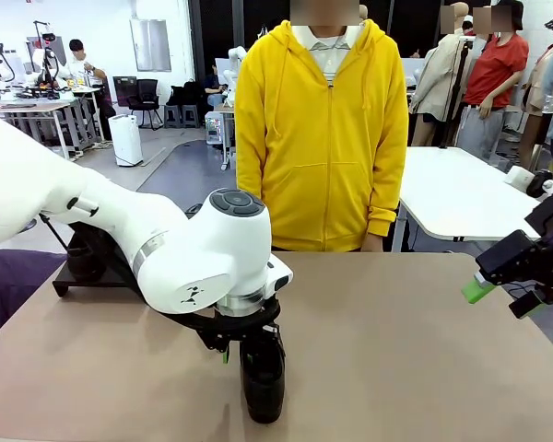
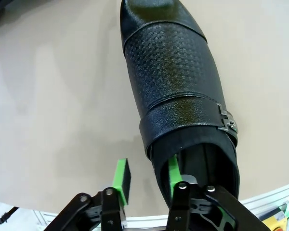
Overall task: Organize the shoes by placing them on the stand.
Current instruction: Place the Shoe from the middle of the table onto the Shoes Stand.
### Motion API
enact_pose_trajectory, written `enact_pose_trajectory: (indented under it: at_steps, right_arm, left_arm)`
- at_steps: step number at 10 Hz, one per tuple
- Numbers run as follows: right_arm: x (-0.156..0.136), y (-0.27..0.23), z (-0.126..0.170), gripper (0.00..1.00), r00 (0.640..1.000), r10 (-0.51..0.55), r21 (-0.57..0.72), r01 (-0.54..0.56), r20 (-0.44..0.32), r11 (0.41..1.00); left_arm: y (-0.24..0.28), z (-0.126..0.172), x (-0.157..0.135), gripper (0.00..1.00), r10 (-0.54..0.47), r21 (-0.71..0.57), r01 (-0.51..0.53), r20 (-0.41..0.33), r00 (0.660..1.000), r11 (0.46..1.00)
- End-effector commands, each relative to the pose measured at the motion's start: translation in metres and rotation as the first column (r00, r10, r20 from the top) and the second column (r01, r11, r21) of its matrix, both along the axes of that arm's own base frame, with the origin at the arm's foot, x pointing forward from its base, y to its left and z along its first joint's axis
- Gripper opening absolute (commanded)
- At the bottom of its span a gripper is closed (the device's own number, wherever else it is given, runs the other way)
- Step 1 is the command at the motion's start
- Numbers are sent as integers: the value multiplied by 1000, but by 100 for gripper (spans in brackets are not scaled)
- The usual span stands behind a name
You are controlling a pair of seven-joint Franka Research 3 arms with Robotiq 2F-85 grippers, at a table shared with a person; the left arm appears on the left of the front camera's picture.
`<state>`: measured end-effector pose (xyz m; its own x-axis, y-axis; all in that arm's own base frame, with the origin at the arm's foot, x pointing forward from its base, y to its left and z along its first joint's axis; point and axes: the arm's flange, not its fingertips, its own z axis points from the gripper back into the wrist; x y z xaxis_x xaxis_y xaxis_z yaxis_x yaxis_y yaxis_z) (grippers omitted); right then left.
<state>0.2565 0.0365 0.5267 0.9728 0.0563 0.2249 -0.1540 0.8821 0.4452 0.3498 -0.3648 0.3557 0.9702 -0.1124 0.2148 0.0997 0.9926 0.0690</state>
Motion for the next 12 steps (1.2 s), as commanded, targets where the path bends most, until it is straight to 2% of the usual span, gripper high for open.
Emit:
enact_pose_trajectory:
  at_steps: [1, 4, 6, 8, 10, 11, 12]
  right_arm:
    - [0, 1, 2, 100, 1000, -8, 24, 8, -9, 1000]
    - [0, 1, 2, 100, 1000, -8, 24, 8, -9, 1000]
    - [0, 1, 2, 100, 1000, -8, 24, 8, -9, 1000]
    - [0, 1, 2, 100, 1000, -8, 24, 8, -9, 1000]
    - [0, 1, 2, 100, 1000, -8, 24, 8, -9, 1000]
    - [0, 1, 2, 100, 1000, -8, 24, 8, -9, 1000]
    - [0, 1, 2, 100, 1000, -8, 24, 8, -9, 1000]
  left_arm:
    - [-5, -1, 3, 0, 16, 1, -16, 22, 1000, 1000]
    - [-5, 4, 2, 0, -2, -12, 2, 27, 1000, 1000]
    - [-1, 30, -7, 0, -47, -56, 51, 73, 996, 997]
    - [9, 84, -22, 0, -156, -139, 172, 118, 981, 975]
    - [38, 145, -42, 0, -262, -205, 293, 164, 951, 934]
    - [57, 166, -48, 0, -287, -236, 321, 168, 943, 917]
    - [85, 185, -54, 0, -354, -237, 384, 162, 921, 892]
